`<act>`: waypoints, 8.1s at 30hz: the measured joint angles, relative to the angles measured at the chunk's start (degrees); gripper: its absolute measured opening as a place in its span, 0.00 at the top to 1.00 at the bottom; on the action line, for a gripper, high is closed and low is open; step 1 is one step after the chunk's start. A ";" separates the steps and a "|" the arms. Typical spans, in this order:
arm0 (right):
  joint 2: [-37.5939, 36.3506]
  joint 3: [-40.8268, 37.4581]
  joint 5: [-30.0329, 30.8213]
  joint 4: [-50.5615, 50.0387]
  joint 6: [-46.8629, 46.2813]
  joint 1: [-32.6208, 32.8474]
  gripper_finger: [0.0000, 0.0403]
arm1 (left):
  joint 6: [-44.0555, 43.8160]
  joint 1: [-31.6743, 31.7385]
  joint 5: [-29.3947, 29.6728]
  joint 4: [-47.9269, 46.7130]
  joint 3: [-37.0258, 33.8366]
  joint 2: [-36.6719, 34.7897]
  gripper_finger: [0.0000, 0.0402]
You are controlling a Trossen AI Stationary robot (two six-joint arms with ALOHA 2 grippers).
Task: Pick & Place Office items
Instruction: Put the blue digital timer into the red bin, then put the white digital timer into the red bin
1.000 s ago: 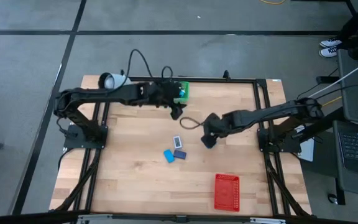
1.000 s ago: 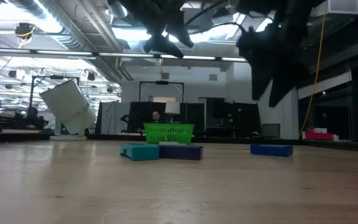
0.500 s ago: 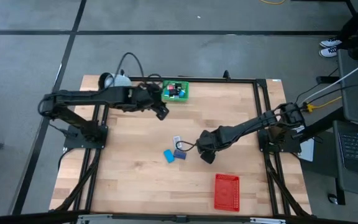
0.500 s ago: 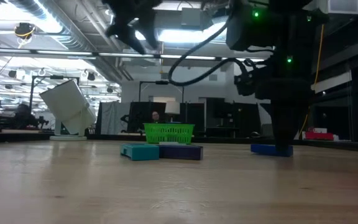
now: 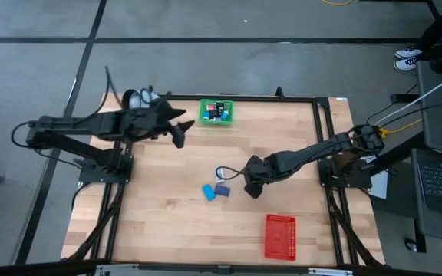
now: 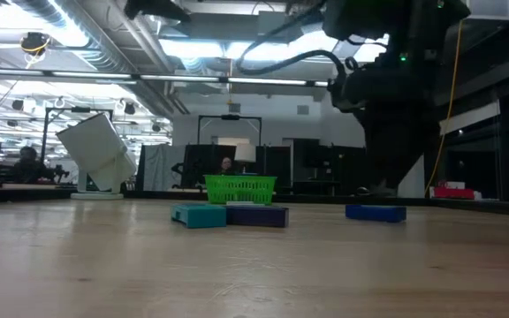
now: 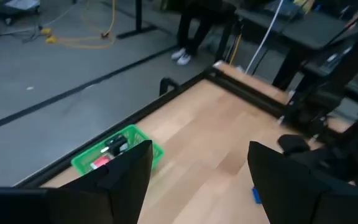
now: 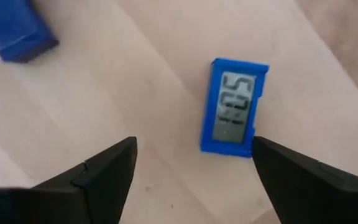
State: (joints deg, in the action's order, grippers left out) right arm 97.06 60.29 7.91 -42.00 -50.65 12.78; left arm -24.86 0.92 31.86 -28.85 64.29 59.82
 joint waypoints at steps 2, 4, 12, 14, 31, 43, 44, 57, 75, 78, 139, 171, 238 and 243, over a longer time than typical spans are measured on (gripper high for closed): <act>0.16 0.00 0.01 0.13 -0.42 -0.91 0.20 | -0.17 -0.62 0.04 2.11 -3.57 -2.72 0.36; 0.91 0.00 -0.53 0.32 -0.84 -2.05 0.20 | -0.83 -1.16 0.09 4.11 -6.74 -4.96 0.36; 4.47 -0.02 -1.66 1.26 -0.78 -6.45 0.20 | -1.86 -2.42 -1.94 5.18 -12.78 -10.00 0.36; 5.51 0.00 -2.65 2.21 -0.79 -7.17 0.20 | -1.56 -2.42 -3.00 4.91 -13.25 -10.67 0.36; 9.79 0.37 -3.61 4.02 -5.93 -6.02 0.44 | 0.57 -2.33 -3.33 4.71 -13.24 -10.96 0.36; 9.11 0.08 -5.24 5.20 -7.21 -6.10 0.66 | 1.05 -2.33 -3.25 4.70 -13.24 -10.96 0.36; 8.69 -0.08 -5.74 5.94 -7.54 -6.19 0.66 | 1.33 -2.33 -3.11 4.70 -13.24 -10.96 0.36; -5.69 -0.15 -14.47 37.65 -12.47 -5.98 0.66 | 2.21 -2.33 -2.82 5.06 -13.24 -10.93 0.36; -8.63 -0.09 -15.18 11.19 -42.19 24.24 0.65 | 4.66 -2.33 -6.05 5.12 -13.24 -10.93 0.36; -8.63 -0.09 -14.08 6.21 -46.37 27.16 0.65 | 4.69 -2.33 -6.05 5.12 -13.24 -10.93 0.36; 0.78 4.54 0.03 23.03 -21.77 -5.43 0.52 | 5.58 -1.48 -6.07 5.10 -13.24 -10.91 0.36; 28.24 35.85 -6.65 -2.19 -13.98 -10.51 0.52 | 9.08 11.53 -14.82 -5.31 -13.22 -17.17 0.36; 31.39 66.20 -9.31 -39.84 -10.55 8.21 0.64 | 9.14 11.99 -16.55 -6.15 -13.24 -18.05 0.36; 31.39 66.15 -10.88 -44.77 -20.80 15.61 0.63 | 9.14 12.00 -16.55 -6.15 -13.24 -18.06 0.36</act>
State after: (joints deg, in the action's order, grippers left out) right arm 128.44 126.44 -2.97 -86.77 -71.45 28.39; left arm -15.73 12.92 15.31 -35.00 51.05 41.76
